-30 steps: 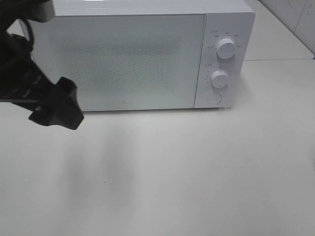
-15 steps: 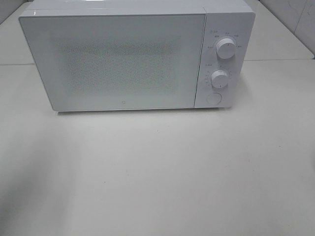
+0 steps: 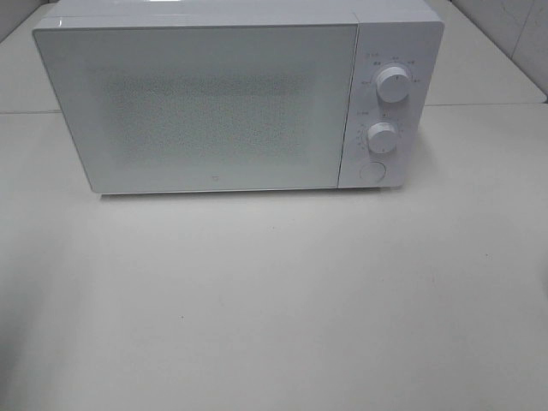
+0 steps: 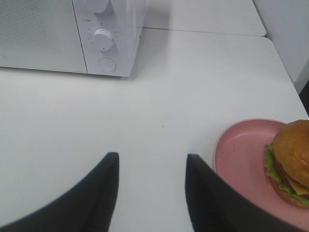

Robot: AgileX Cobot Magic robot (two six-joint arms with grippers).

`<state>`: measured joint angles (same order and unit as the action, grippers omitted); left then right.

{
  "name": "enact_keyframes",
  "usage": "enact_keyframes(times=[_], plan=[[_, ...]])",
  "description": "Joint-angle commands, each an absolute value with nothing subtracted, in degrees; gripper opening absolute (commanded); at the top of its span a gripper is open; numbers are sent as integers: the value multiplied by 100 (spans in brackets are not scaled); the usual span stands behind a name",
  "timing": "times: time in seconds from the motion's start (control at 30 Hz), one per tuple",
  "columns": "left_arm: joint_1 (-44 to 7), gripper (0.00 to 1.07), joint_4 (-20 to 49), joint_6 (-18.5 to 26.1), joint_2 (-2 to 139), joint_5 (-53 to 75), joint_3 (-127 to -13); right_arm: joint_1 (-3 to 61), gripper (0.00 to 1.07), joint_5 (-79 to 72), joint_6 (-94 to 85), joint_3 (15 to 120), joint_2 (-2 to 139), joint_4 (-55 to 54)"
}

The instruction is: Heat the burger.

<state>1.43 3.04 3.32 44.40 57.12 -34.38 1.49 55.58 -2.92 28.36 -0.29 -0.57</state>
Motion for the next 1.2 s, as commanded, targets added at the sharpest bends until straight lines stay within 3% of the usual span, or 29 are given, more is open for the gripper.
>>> enact_keyframes(times=[0.03,0.13,0.47,1.2], plan=[[361,101,292,120,4079,6108,-3398,115,46,5512,-252,2842,-172,-34],[367,101,258,-172,3793,6440,-3398,115,46,5512,-252,2842,-172,-34],[367,101,-109,-178,2567,6526,-3398,115,46,5512,-252,2842,-172,-34],[367,101,-97,-286,682,6136,-2968,115,46,5512,-252,2842,-172,-34]])
